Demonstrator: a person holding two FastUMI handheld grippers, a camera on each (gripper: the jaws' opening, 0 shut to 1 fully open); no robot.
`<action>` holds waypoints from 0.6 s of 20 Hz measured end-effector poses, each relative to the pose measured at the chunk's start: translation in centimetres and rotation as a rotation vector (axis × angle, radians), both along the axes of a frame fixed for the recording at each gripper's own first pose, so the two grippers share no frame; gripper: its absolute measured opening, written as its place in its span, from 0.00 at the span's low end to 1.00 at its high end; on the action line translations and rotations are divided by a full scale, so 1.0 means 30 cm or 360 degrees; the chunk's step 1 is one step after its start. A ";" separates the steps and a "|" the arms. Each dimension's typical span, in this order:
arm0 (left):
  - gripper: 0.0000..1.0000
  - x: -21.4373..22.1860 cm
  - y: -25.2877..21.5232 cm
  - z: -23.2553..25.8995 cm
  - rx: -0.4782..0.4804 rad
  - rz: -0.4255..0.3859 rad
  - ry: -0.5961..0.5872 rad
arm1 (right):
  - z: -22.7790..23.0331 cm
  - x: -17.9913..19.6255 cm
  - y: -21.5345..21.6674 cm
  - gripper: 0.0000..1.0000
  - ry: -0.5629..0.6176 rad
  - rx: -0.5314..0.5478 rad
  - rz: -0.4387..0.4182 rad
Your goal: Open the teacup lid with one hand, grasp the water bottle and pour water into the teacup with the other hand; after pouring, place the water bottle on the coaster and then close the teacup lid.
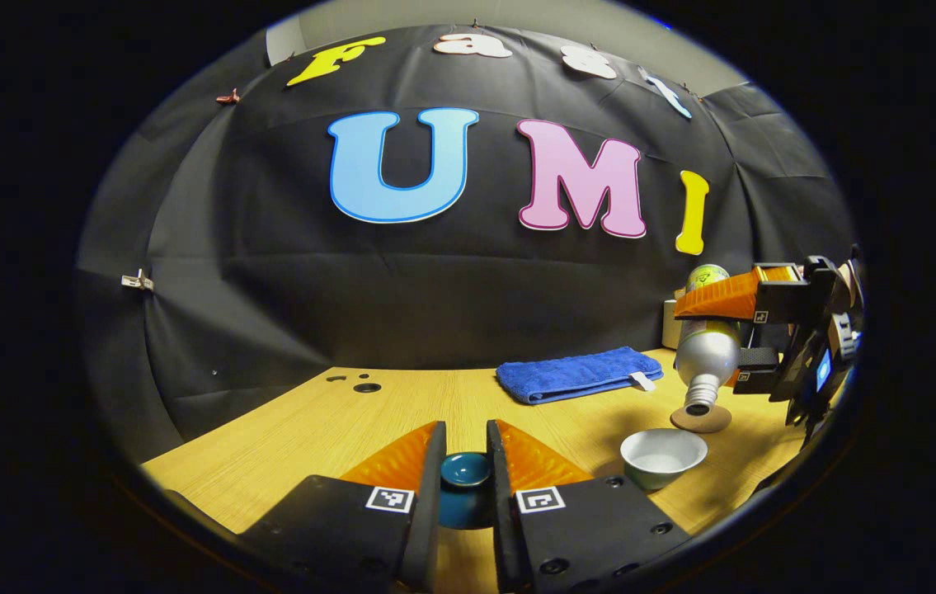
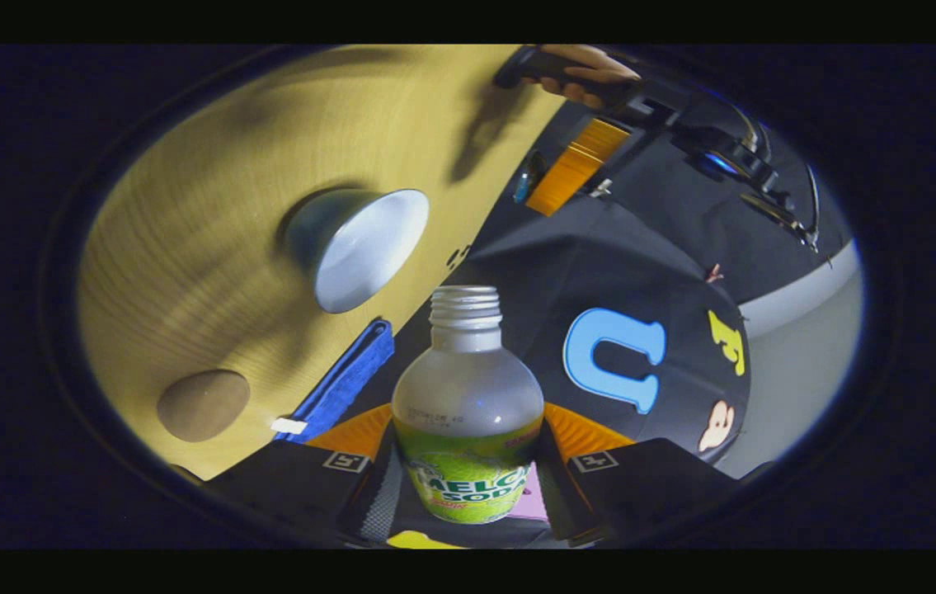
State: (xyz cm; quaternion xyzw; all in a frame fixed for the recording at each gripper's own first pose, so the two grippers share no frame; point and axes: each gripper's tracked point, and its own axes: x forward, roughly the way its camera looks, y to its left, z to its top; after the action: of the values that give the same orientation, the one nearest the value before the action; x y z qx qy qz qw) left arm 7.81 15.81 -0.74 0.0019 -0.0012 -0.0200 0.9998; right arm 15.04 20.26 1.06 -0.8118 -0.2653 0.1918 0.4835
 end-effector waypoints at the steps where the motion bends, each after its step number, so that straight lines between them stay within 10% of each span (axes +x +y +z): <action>1: 0.31 0.000 -0.001 0.002 0.0000 0.0000 0.0000 | 0.008 -0.008 -0.007 0.73 0.0039 0.0087 -0.0018; 12: 0.31 0.000 0.001 0.000 0.0000 0.0006 -0.0002 | 0.079 0.027 -0.242 0.74 0.1060 0.1854 -0.0512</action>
State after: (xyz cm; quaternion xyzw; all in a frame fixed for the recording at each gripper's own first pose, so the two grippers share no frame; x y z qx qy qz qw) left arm 7.82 15.84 -0.72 0.0020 -0.0019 -0.0182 0.9998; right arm 15.86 13.00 3.44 -0.3468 -0.0388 0.1831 0.9191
